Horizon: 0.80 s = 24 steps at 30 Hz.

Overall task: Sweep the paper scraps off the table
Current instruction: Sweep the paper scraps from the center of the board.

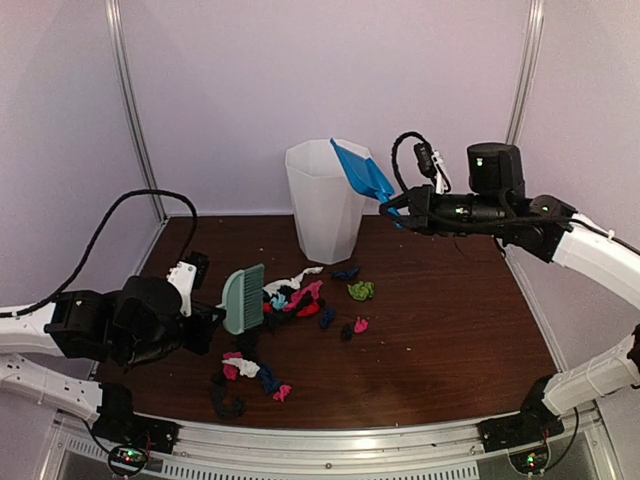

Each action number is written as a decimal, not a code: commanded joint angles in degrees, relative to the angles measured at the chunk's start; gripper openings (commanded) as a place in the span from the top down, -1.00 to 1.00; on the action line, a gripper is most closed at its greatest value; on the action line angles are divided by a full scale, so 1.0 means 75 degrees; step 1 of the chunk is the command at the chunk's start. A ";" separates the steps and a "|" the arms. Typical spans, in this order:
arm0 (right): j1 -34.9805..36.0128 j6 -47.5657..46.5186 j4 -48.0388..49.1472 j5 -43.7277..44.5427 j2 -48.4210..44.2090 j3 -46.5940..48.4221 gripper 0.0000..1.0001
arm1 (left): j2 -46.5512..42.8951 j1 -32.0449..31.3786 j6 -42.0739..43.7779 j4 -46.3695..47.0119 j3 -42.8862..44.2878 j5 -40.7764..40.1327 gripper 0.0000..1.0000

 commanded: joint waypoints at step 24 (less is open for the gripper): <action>0.1474 0.0363 -0.1997 0.5441 -0.4083 -0.4533 1.00 | 0.3545 0.0032 0.2494 0.1801 0.2165 0.0447 1.00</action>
